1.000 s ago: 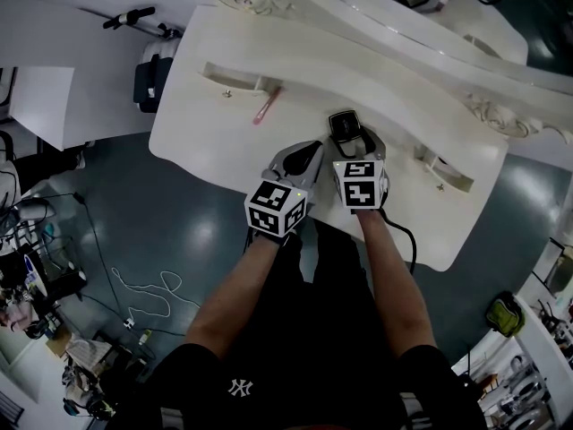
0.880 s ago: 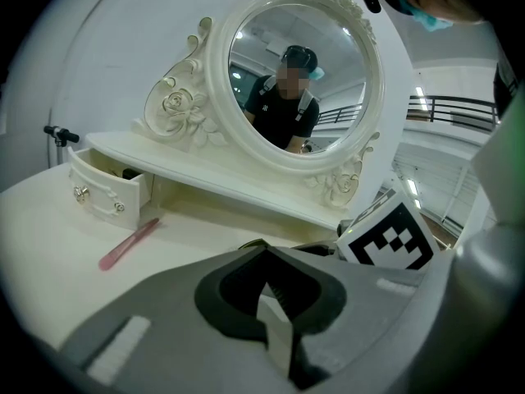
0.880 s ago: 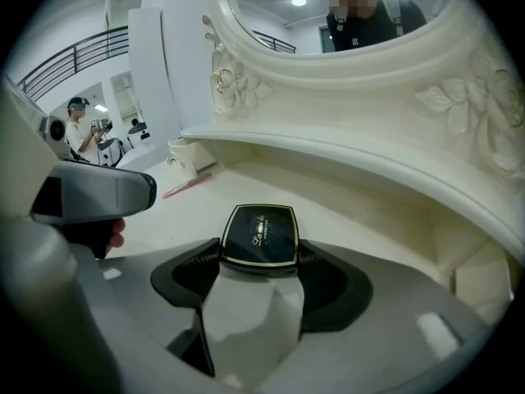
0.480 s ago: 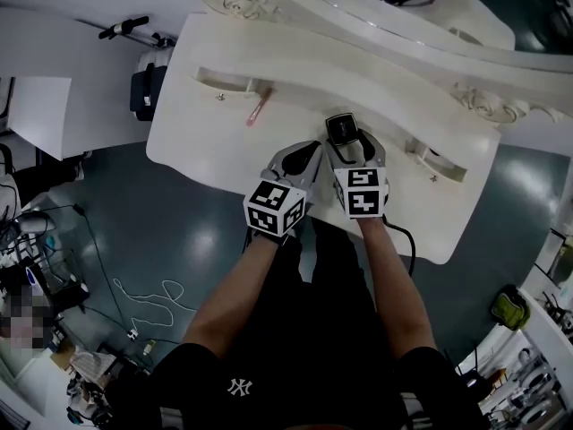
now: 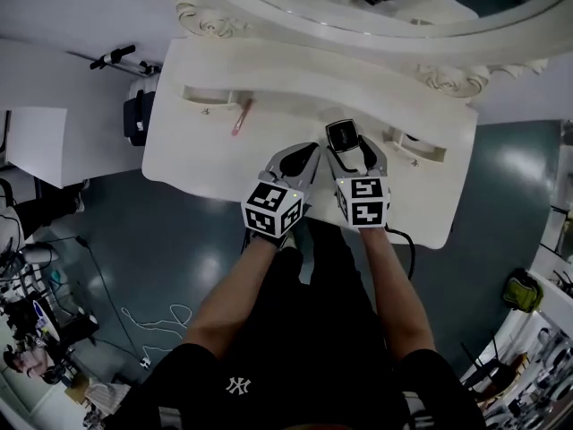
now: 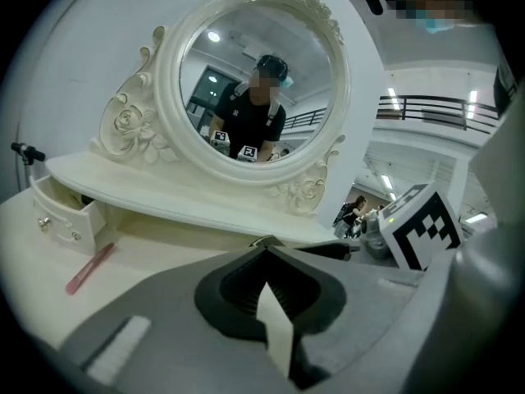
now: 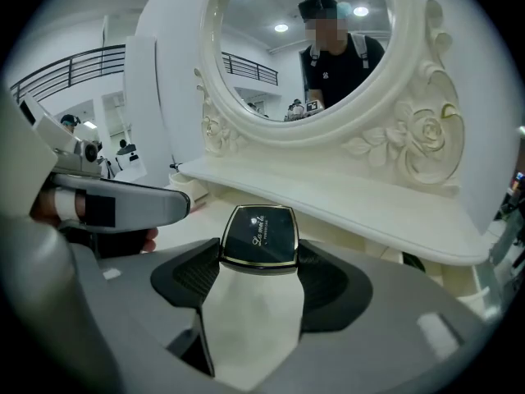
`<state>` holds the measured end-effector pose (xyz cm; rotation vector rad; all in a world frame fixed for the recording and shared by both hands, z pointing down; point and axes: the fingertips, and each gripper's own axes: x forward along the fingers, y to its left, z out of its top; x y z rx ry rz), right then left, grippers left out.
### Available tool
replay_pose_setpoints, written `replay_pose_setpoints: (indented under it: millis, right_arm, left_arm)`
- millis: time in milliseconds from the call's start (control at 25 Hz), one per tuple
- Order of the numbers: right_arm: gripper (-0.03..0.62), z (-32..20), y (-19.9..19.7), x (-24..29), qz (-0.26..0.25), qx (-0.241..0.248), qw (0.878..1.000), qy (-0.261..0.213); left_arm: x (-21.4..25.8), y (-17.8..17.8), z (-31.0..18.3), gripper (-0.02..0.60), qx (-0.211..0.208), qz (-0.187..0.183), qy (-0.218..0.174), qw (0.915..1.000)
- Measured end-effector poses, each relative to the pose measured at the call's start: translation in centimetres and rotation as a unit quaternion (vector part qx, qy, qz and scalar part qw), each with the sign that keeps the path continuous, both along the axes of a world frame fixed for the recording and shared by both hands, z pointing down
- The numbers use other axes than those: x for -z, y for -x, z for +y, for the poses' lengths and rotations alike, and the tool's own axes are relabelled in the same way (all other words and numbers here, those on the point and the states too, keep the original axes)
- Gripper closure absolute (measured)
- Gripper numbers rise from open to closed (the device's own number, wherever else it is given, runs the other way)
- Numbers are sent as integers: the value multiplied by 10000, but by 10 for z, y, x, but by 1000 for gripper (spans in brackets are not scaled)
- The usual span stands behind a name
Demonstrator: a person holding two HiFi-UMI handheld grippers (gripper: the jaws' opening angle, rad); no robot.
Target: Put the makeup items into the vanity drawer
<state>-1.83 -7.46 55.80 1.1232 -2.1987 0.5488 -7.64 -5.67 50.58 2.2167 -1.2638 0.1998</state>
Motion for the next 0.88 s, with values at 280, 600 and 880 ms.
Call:
replay_pose_setpoints:
  millis: [280,600,880]
  right_arm:
    - [270,8,-50,23,63,-474,9987,-156]
    - [270,13,-122,34,218,-1152,9929,-184]
    - [270,14,-172,29,324,-1560,9872,45]
  left_arm:
    - [21,-42,1,581,-495,66,-202,9985]
    - [36,-88,3,581,-998,103,-329,9944]
    - [39,-121,0,581,-1295,149,-339,9909]
